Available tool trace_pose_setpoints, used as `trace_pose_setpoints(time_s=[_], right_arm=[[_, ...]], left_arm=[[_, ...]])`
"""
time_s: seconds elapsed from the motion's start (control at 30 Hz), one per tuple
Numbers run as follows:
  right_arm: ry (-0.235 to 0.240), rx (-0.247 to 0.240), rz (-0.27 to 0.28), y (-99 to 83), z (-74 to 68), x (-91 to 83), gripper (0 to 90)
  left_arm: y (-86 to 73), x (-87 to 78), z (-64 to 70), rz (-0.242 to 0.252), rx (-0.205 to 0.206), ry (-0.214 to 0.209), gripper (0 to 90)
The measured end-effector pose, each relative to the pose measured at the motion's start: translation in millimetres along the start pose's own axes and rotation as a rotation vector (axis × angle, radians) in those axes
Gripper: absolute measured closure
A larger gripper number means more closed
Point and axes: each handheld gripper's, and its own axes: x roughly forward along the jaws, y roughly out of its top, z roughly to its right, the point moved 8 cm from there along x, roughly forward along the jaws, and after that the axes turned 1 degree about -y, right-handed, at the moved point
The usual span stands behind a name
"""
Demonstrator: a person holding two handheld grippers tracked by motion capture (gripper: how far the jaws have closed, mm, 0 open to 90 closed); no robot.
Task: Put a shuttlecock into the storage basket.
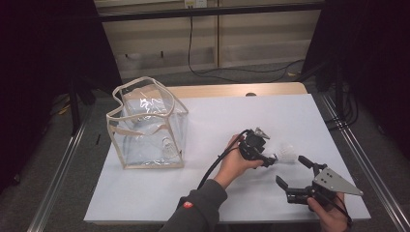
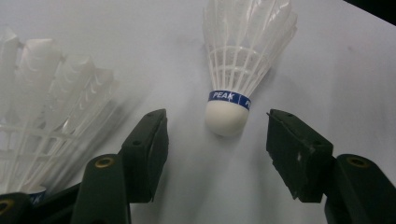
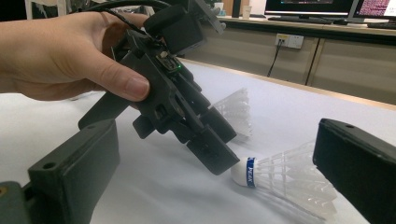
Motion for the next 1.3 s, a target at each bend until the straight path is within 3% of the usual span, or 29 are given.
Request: trace_pose_setpoints(time_s=[0.77, 0.97, 1.3], right_arm=[[-0.005, 0.0, -0.001, -0.2, 1.1, -0.1, 0.5], [-0.006, 0.005, 0.001, 0.2, 1.5, 0.0, 0.5], [-0.007, 0.009, -0.001, -0.2, 2.6, -1.0, 0.5]], left_arm=[[-0.2, 12.1, 4.9, -0.005, 0.006, -0.021, 47.5], [-1.6, 15.3, 6.6, -0.02, 0.032, -0.015, 48.9], [2.3, 21.6, 6.0, 0.009, 0.066, -0.014, 53.4]])
